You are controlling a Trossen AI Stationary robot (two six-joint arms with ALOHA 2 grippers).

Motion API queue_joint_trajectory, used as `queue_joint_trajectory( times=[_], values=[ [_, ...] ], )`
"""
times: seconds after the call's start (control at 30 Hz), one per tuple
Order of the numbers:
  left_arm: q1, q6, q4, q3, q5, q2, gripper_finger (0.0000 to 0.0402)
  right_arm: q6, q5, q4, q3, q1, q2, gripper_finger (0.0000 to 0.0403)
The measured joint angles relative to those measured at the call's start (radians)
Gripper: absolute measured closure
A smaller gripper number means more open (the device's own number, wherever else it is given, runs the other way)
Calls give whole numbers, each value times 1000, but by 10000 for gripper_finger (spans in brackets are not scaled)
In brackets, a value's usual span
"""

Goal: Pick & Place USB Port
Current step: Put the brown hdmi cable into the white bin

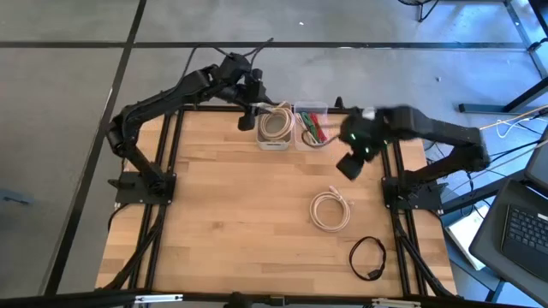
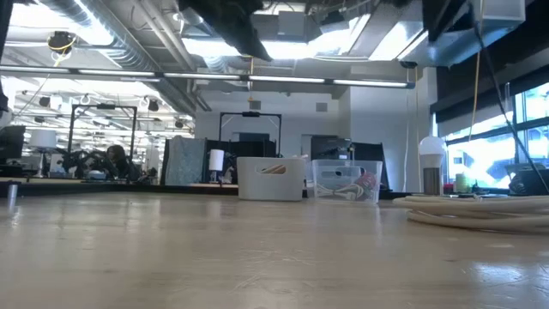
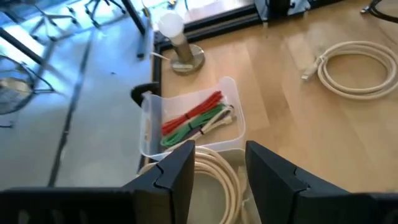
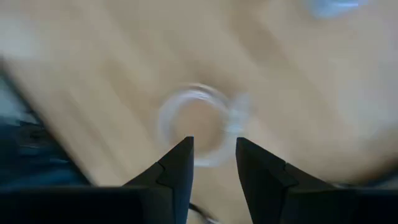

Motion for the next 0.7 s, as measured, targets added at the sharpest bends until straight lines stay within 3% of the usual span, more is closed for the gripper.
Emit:
queue_joint_trajectory(
  times=[0.07, 0.23, 0.33, 0.5, 0.6, 0.7],
  values=[
    [0, -9, 1, 0, -22, -16, 265, 139, 19, 87, -56, 92, -44, 280],
    [9, -23, 1, 0, -33, -22, 270, 529, 224, 153, -241, 311, -121, 280],
    [10, 9, 3, 0, -39, -19, 274, 656, 273, 265, -366, 386, -124, 280],
    [10, 33, 47, -1, -41, -15, 277, 642, 185, 453, -545, 400, -82, 272],
    [10, 34, 59, -1, -41, -15, 275, 610, 106, 549, -620, 384, -50, 244],
    [10, 33, 68, -1, -41, -15, 275, 594, 93, 575, -664, 368, -31, 205]
  ],
)
